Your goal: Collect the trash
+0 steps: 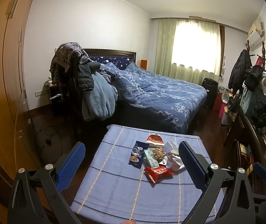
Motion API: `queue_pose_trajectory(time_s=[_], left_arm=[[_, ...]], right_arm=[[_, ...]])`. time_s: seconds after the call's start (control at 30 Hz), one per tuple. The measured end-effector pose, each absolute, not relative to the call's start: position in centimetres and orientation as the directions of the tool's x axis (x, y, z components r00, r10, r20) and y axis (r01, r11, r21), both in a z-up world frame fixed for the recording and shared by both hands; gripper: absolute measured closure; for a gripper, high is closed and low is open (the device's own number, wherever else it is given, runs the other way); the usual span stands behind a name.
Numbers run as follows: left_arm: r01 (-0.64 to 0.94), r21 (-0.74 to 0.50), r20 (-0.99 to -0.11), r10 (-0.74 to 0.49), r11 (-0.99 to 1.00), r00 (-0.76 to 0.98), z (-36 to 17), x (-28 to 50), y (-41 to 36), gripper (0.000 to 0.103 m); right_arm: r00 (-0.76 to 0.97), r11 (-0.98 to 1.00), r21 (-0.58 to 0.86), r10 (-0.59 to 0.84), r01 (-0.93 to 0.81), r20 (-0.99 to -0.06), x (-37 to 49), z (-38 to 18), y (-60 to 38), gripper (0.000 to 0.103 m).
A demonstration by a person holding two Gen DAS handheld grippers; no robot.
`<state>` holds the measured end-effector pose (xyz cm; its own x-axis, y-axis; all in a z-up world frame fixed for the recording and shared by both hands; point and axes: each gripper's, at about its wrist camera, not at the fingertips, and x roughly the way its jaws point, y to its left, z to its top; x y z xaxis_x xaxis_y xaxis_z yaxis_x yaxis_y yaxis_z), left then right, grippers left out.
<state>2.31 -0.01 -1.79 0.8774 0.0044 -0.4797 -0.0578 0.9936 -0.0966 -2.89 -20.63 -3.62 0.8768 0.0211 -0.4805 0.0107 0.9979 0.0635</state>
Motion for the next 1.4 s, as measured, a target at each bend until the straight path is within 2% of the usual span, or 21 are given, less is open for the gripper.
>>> queue_pose_trajectory(time_s=[0.2, 0.23, 0.5, 0.87, 1.0, 1.1, 1.27, 1.33, 1.37, 1.4], left_arm=[[-0.058, -0.132, -0.605, -0.035, 0.99, 0.796, -5.7, 6.0, 1.0, 0.004], [-0.058, -0.145, -0.596, -0.041, 0.988, 0.802, -6.7, 6.7, 1.0, 0.004], [-0.056, -0.021, -0.681, 0.026, 0.998, 0.732, -15.4, 15.7, -1.1, 0.004], [0.123, -0.078, -0.784, -0.137, 0.989, 0.605, -23.4, 21.6, -8.4, 0.004], [0.156, -0.039, -0.806, -0.123, 0.987, 0.579, -25.6, 22.8, -10.1, 0.004], [0.178, -0.056, -0.814, -0.148, 0.982, 0.562, -26.4, 23.4, -10.6, 0.004], [0.196, -0.075, -0.806, -0.175, 0.978, 0.566, -27.0, 24.3, -10.5, 0.024], [0.201, -0.081, -0.801, -0.183, 0.976, 0.57, -27.0, 24.3, -10.4, 0.038], [0.202, -0.078, -0.799, -0.182, 0.976, 0.573, -27.0, 24.3, -10.3, 0.041], [0.209, -0.088, -0.799, -0.194, 0.974, 0.569, -27.1, 24.3, -10.2, 0.05]], right_arm=[[0.84, 0.999, 0.043, 0.0, 0.028, -0.543, -0.8, -6.5, -21.2, 0.003], [0.833, 0.999, 0.042, -0.001, 0.029, -0.553, -0.4, -7.0, -21.3, 0.003], [0.759, 0.996, 0.042, -0.03, 0.076, -0.65, 3.9, -11.4, -23.1, 0.003], [0.693, 0.991, 0.072, -0.028, 0.115, -0.72, 7.6, -14.8, -25.3, 0.003], [0.688, 0.989, 0.074, -0.032, 0.125, -0.725, 8.0, -15.0, -26.0, 0.003], [0.683, 0.988, 0.076, -0.037, 0.134, -0.73, 8.2, -15.2, -26.5, 0.003], [0.681, 0.987, 0.091, -0.025, 0.133, -0.732, 8.9, -15.6, -27.0, 0.003], [0.686, 0.987, 0.101, -0.011, 0.123, -0.727, 9.3, -15.7, -27.1, 0.003], [0.692, 0.987, 0.106, -0.007, 0.121, -0.722, 9.7, -15.8, -27.3, 0.003], [0.693, 0.986, 0.112, -0.003, 0.121, -0.721, 10.0, -15.8, -27.4, 0.003]])
